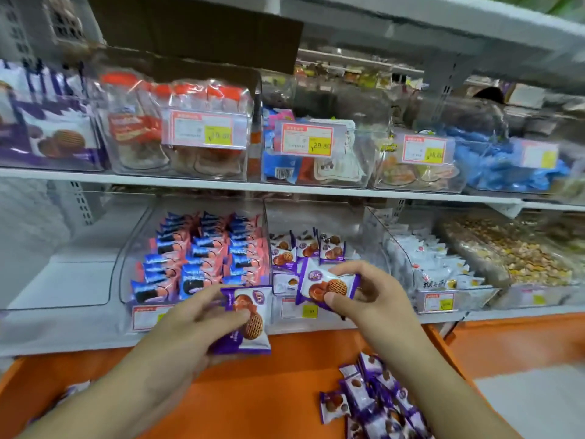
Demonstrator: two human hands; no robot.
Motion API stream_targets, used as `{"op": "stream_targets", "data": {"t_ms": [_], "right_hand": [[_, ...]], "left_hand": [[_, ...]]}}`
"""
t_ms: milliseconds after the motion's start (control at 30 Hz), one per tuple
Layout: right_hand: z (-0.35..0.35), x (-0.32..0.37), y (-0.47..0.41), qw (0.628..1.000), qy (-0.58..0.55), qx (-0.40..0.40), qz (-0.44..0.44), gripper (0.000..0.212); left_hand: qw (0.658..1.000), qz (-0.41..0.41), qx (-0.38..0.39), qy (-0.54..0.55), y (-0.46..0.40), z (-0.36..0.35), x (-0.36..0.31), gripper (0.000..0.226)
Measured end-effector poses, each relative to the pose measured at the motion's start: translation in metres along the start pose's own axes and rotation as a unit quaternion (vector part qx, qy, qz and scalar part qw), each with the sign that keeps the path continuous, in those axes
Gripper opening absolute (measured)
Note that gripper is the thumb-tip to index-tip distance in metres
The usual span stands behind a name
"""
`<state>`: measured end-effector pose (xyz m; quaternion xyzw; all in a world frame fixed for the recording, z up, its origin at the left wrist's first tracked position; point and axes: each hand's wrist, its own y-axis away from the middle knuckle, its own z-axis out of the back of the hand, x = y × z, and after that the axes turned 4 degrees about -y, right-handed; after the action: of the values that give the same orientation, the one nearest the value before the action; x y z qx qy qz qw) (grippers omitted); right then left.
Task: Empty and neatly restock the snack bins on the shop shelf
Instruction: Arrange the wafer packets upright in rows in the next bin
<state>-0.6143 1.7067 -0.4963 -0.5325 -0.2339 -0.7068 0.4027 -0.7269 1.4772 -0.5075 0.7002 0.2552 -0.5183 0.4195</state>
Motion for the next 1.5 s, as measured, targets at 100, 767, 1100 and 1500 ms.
{"op": "stream_targets", "data": {"t_ms": [100,767,1100,1500], "right_hand": [[0.001,-0.019,-0.037,0.996,0.079,-0.024,0.012,0.028],[-0.032,-0.115,-0.251,0.890,0.439,0.069,0.104,0.028],[-0.044,-0.113,-0.241,0.831,0.542,0.036,0.119,0.042],[-0.055,-0.099,-0.192,0.868,0.416,0.256,0.088,0.057]], "left_hand": [[0.998,-0.022,0.005,-0.057,-0.016,0.002,-0.007,0.043],[0.996,-0.052,-0.025,-0.068,-0.079,0.002,0.004,0.036],[0.995,-0.077,-0.028,-0.058,-0.079,-0.003,0.008,0.029],[0.996,-0.066,-0.044,-0.047,-0.067,-0.006,0.003,0.031]]}}
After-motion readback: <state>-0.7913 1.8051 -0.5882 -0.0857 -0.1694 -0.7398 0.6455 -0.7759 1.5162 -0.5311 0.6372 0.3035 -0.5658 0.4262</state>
